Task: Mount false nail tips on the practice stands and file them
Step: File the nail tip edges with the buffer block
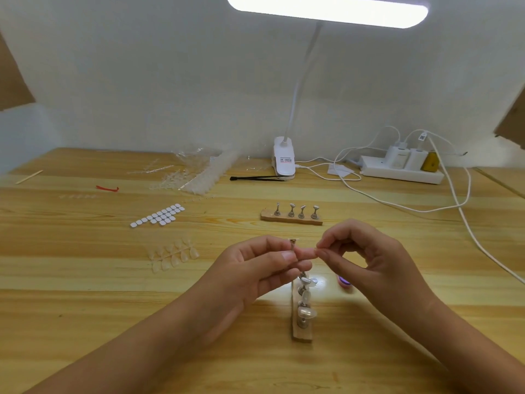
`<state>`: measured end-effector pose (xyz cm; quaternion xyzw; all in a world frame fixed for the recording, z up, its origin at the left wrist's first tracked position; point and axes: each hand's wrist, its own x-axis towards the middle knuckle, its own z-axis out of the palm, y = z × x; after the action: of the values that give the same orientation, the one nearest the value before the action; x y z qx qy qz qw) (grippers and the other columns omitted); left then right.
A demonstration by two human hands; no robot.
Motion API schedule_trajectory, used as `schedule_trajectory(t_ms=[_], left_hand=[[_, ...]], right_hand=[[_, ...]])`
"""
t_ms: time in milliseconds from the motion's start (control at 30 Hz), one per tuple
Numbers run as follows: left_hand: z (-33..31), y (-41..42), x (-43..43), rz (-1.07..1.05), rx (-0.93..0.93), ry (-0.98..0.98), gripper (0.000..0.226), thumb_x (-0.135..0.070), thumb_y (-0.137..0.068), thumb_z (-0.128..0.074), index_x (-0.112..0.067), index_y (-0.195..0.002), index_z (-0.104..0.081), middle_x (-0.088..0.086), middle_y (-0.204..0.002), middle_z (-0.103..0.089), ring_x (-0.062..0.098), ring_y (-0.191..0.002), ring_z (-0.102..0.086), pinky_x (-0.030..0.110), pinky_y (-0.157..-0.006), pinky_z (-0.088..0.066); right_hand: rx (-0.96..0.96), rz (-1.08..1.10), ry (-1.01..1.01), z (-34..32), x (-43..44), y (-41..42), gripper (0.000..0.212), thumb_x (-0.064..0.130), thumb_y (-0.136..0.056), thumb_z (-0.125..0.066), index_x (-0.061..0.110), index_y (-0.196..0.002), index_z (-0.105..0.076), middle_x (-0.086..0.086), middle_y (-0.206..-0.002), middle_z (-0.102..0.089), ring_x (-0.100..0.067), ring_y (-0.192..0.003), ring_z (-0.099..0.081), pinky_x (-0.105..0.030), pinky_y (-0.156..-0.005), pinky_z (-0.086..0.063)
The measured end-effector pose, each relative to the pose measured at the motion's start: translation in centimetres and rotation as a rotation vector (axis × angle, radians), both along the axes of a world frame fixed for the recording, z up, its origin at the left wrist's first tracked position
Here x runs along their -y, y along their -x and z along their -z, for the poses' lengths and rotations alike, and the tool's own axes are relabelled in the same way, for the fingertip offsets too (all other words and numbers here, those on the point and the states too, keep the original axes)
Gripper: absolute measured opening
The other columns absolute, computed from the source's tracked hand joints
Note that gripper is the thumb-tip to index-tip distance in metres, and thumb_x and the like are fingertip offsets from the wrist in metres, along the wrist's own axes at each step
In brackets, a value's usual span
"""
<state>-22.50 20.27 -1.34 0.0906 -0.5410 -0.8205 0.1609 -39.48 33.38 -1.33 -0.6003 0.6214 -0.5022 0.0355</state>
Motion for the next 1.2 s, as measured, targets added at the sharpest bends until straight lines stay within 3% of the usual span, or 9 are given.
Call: schedule_trajectory(t_ms=[367,500,567,733,833,900,1000,1100,1200], left_hand=[[-0.2,-0.1,0.1,0.054,-0.014,-0.032,0.017,-0.013,-0.088,-0.063,-0.021,-0.087,-0.078,0.013,-0.123,-0.069,0.026,-0.117,-0.065,0.021,-0.088,-0.054],[-0.3,-0.1,0.0,0.05,-0.025,-0.041,0.015,-0.013,-0.088,-0.064,-0.019,-0.089,-0.078,0.014,-0.124,-0.069,0.025,-0.115,-0.066,0.021,-0.087,-0.054],[-0.4,-0.1,-0.2,0.036,-0.022,-0.043,0.01,-0.015,-0.085,-0.068,-0.016,-0.09,-0.076,0.015,-0.123,-0.069,0.023,-0.111,-0.068,0.021,-0.086,-0.054],[-0.3,-0.1,-0.1,-0.012,-0.01,-0.014,0.007,-0.014,-0.08,-0.072,-0.012,-0.088,-0.072,0.017,-0.114,-0.072,0.024,-0.105,-0.071,0.021,-0.083,-0.055],[-0.3,-0.1,-0.2,-0.017,-0.003,0.008,0.007,-0.014,-0.08,-0.072,-0.02,-0.079,-0.074,0.018,-0.117,-0.071,0.025,-0.106,-0.07,0.021,-0.083,-0.055],[-0.3,-0.2,-0.2,-0.019,-0.003,0.078,0.003,-0.018,-0.081,-0.072,-0.018,-0.084,-0.072,0.013,-0.117,-0.072,0.023,-0.106,-0.07,0.022,-0.085,-0.054],[-0.2,-0.3,-0.4,-0.117,0.042,0.29,0.019,-0.025,-0.08,-0.074,-0.013,-0.094,-0.068,0.004,-0.102,-0.077,0.011,-0.094,-0.072,0.015,-0.081,-0.052],[0.0,-0.2,-0.5,-0.19,0.073,0.388,0.019,-0.028,-0.075,-0.071,-0.019,-0.092,-0.072,0.001,-0.091,-0.077,0.006,-0.089,-0.072,0.012,-0.076,-0.05],[0.3,-0.2,-0.3,-0.216,0.099,0.446,0.006,-0.023,-0.082,-0.072,-0.027,-0.087,-0.074,-0.001,-0.091,-0.077,0.009,-0.093,-0.072,0.015,-0.081,-0.052]], right_hand=[[0.069,0.069,0.008,-0.1,-0.1,-0.6,0.021,0.035,-0.077,-0.066,0.018,-0.089,-0.069,0.007,-0.084,-0.07,-0.014,-0.077,-0.067,-0.028,-0.075,-0.055],[0.053,0.082,0.014,-0.1,-0.2,-0.6,0.009,0.018,-0.079,-0.071,0.018,-0.088,-0.07,0.01,-0.083,-0.071,-0.014,-0.077,-0.068,-0.03,-0.075,-0.056],[0.033,0.086,0.02,-0.1,-0.2,-0.7,0.013,0.01,-0.079,-0.073,0.018,-0.089,-0.07,0.011,-0.084,-0.071,-0.015,-0.078,-0.068,-0.031,-0.075,-0.055],[0.001,0.073,0.052,-0.4,-0.4,-1.1,0.012,0.02,-0.08,-0.068,0.02,-0.092,-0.069,0.01,-0.086,-0.07,-0.016,-0.079,-0.067,-0.029,-0.075,-0.055],[0.018,0.072,0.06,-0.4,-0.3,-1.2,0.015,0.009,-0.08,-0.071,0.018,-0.092,-0.07,0.008,-0.085,-0.07,-0.017,-0.08,-0.067,-0.029,-0.075,-0.055],[0.082,0.072,0.078,-0.5,-0.4,-1.2,0.019,0.001,-0.079,-0.072,0.017,-0.091,-0.07,0.005,-0.085,-0.07,-0.017,-0.08,-0.067,-0.027,-0.077,-0.055],[0.16,0.062,0.127,-0.7,-0.7,-1.3,0.021,0.001,-0.08,-0.073,0.019,-0.09,-0.07,0.001,-0.087,-0.07,-0.018,-0.082,-0.067,-0.026,-0.078,-0.055],[-0.002,0.04,0.13,-0.9,-0.9,-1.9,0.017,0.01,-0.081,-0.073,0.018,-0.094,-0.068,0.008,-0.086,-0.066,-0.02,-0.082,-0.064,-0.026,-0.076,-0.053],[-0.17,0.05,0.126,-0.9,-0.8,-2.3,0.015,0.006,-0.08,-0.07,0.015,-0.091,-0.068,0.007,-0.085,-0.063,-0.015,-0.081,-0.061,-0.022,-0.074,-0.048]])
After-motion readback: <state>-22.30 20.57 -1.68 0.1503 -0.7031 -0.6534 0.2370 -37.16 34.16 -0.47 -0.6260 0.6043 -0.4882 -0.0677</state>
